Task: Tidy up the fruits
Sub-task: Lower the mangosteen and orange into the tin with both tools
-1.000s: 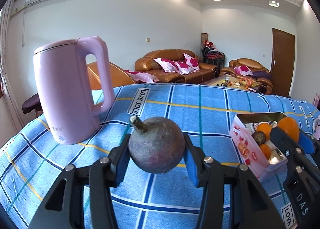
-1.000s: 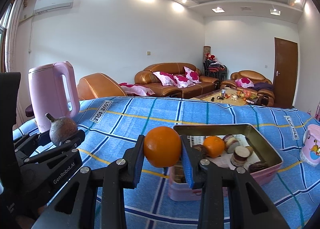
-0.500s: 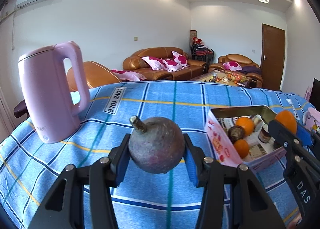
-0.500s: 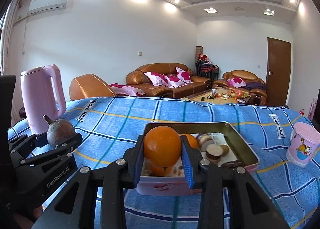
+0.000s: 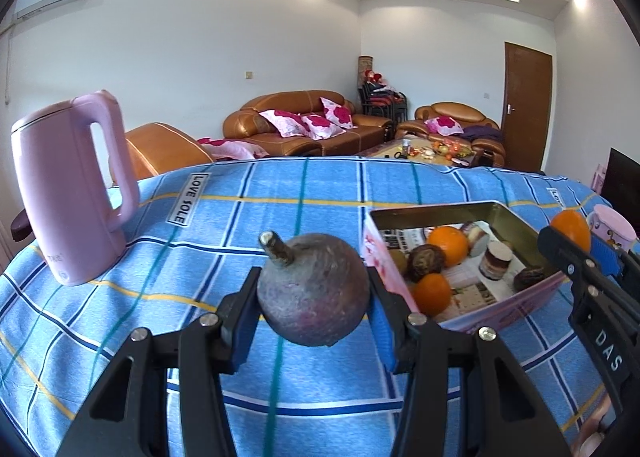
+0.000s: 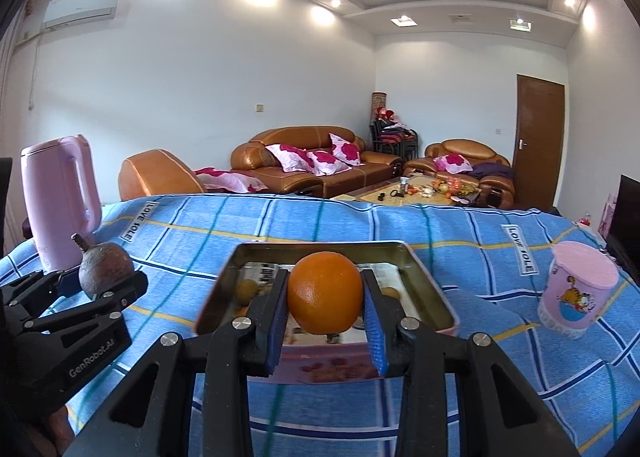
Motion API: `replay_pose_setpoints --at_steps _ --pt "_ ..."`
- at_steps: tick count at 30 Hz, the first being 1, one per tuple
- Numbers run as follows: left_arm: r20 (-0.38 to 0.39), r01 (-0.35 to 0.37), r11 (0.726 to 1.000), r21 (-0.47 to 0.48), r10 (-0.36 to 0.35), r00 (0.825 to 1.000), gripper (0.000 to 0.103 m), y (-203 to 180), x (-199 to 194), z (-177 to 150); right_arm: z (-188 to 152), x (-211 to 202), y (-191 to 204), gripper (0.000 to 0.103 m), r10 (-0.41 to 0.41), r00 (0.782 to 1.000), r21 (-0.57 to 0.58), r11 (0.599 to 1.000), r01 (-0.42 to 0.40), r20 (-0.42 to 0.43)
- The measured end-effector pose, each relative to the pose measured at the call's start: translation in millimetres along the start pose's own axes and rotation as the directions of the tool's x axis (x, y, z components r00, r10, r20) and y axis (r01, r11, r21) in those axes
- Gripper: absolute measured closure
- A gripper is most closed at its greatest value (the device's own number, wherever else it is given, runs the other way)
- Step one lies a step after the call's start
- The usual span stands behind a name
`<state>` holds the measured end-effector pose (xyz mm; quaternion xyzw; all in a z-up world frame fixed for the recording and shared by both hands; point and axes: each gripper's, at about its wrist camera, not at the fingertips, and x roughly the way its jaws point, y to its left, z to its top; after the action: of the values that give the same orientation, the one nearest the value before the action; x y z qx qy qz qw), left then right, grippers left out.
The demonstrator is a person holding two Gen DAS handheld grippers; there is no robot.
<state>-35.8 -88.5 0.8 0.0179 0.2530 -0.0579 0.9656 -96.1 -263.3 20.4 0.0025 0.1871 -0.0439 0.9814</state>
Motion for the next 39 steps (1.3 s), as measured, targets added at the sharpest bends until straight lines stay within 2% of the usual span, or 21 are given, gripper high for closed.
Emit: replay_pose_setpoints --at_steps 16,29,39 --pt "-0.028 0.124 0.989 0.076 -0.122 0.992 0.052 -65 10 8 2 8 -52 0.067 -0.106 0.993 0.053 0.993 0.109 -0.046" --pt "-0.047 0.206 0.978 0.013 -0.205 0.978 0.052 -90 37 33 28 52 -67 0.067 -0.131 0.983 0.005 0.991 0.133 -0.128" --pt "-0.054 0.165 0.986 -0.001 -0.165 0.985 0.052 -87 59 38 36 88 -67 0.067 -0.072 0.985 0.084 0.993 0.086 -0.159"
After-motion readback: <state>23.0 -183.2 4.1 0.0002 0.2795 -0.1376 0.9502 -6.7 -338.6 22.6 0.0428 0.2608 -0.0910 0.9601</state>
